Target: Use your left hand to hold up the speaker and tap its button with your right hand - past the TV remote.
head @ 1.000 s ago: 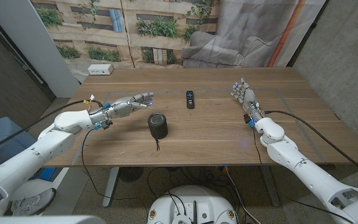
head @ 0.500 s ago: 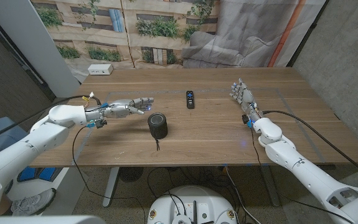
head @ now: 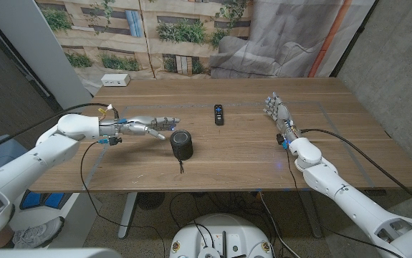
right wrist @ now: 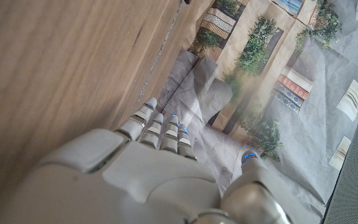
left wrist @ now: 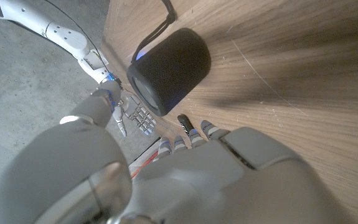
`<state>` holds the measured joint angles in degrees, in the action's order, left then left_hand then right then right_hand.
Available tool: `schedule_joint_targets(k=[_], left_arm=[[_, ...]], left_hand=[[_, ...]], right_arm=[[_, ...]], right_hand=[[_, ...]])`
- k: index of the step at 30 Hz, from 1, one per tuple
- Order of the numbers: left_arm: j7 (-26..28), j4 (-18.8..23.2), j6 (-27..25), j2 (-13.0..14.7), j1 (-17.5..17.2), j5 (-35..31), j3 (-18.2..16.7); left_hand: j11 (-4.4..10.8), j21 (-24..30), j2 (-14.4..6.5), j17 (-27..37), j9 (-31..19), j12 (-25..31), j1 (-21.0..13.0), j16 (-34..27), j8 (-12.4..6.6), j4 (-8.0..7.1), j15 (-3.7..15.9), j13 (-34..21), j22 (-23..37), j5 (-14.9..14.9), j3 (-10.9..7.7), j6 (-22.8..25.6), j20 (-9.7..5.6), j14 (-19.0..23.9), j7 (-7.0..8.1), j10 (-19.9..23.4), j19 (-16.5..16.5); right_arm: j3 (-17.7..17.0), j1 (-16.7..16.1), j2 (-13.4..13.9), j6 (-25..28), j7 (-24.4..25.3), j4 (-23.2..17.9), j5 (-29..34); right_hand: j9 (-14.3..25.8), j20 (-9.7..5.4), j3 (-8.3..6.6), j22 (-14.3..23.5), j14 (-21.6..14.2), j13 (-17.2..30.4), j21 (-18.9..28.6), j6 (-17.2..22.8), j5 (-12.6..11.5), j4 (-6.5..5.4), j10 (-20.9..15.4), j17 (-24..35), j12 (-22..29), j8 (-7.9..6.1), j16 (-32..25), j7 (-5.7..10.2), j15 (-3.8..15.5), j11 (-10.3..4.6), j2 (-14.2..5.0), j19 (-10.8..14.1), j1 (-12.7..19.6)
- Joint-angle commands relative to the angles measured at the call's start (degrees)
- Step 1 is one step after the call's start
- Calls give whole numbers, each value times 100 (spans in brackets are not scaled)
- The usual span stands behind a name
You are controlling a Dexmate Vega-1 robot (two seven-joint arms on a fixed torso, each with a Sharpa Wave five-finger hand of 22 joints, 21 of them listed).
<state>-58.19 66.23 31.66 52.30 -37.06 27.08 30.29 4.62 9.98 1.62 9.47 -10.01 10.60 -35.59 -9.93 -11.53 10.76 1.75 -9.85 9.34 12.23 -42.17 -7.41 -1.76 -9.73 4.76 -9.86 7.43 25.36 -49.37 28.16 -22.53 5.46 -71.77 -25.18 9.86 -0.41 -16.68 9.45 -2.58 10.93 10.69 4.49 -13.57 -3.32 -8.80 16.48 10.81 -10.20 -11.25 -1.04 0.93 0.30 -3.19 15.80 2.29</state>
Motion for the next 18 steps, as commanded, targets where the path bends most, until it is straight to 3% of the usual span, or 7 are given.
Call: schedule_joint_targets(k=[1, 8, 18], left_arm=[[-242, -331, 413, -104, 453, -479, 311], [-372, -399, 502, -113, 678, -682, 461], [-329, -572, 866, -195, 967, -1023, 602]], left_hand=[[18, -9, 87, 14, -12, -10, -84, -3, 13, 13, 217, -22, 3, -70, -9, -169, -188, -266, 12, -91, 142], [11, -8, 160, 16, -14, -43, -194, 9, 80, 7, 214, -24, 4, -147, -12, -444, -176, -357, -82, -248, 232], [47, 50, 209, 14, -12, 40, -364, -57, -25, 5, 280, -22, 4, -185, -41, -261, -153, -168, -83, -51, 107]], right_arm=[[32, -66, -39, -28, 156, -18, 108], [35, -48, -68, -60, 176, 27, 124], [41, -47, -74, -33, 183, 33, 121]], right_hand=[[21, -26, -51, 10, -42, 11, 9, -37, -24, -4, -19, 14, 29, -40, -21, 11, 24, -37, -55, 24, 4], [20, -18, -52, 10, -47, 11, 9, -39, -23, -6, -23, 7, 31, -40, -25, 9, 23, -39, -60, 27, 1], [20, -13, -52, 10, -49, 10, 9, -39, -22, -10, -27, -3, 33, -42, -29, 14, 24, -37, -65, 32, -3]])
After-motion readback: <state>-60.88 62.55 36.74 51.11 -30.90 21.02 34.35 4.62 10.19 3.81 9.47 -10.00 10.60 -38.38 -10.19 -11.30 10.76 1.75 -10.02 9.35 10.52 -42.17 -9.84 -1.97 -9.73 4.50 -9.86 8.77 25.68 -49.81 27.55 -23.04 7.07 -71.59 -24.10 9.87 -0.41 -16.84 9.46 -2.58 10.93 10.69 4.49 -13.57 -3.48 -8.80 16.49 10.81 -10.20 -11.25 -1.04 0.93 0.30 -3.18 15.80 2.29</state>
